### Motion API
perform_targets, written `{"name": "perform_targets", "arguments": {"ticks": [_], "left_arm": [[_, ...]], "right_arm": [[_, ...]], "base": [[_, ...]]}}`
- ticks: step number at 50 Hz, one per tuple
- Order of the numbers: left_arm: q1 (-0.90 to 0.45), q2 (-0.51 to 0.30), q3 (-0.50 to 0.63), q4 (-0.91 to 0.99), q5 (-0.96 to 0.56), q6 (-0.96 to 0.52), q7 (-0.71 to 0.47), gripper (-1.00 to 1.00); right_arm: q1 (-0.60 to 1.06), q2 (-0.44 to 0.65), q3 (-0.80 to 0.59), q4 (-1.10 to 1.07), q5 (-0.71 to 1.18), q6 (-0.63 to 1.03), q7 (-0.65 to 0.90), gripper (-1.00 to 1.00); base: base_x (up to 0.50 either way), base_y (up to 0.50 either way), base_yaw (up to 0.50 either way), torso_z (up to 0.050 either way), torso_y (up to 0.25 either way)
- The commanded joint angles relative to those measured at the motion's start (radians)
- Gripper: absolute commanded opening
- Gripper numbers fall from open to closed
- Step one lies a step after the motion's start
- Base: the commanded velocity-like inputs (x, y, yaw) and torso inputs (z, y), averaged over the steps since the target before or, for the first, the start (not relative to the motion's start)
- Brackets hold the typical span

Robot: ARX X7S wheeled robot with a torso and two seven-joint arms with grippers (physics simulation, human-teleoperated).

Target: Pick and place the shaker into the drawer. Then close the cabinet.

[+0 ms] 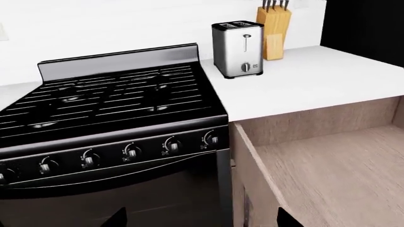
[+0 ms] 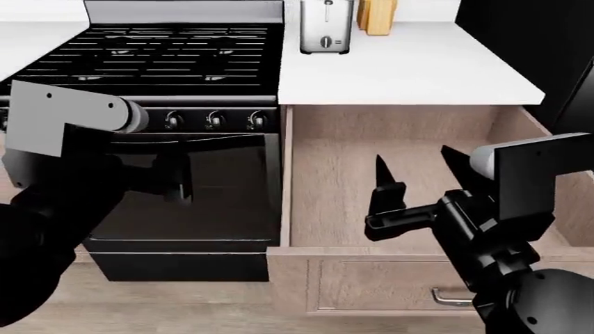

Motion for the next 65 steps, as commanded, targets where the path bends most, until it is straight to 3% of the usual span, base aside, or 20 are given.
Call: {"name": "perform_targets", "arguments": {"ticks": [1, 65], "left_arm": [[0.004, -0.006, 0.005, 0.003, -0.002, 0.010, 0.000, 1.00], [0.030, -0.030, 0.036, 0.006, 0.015, 0.058, 0.018, 1.00]], "right_arm": [[-0.005, 0.007, -0.006, 0.000, 0.001, -0.011, 0.003, 1.00], [-0.029, 0.033, -0.044, 0.004, -0.009, -0.069, 0.004, 1.00]], "base": [[0.00, 0.50, 0.00, 0.000, 0.000], [0.00, 0.50, 0.00, 0.000, 0.000]]}}
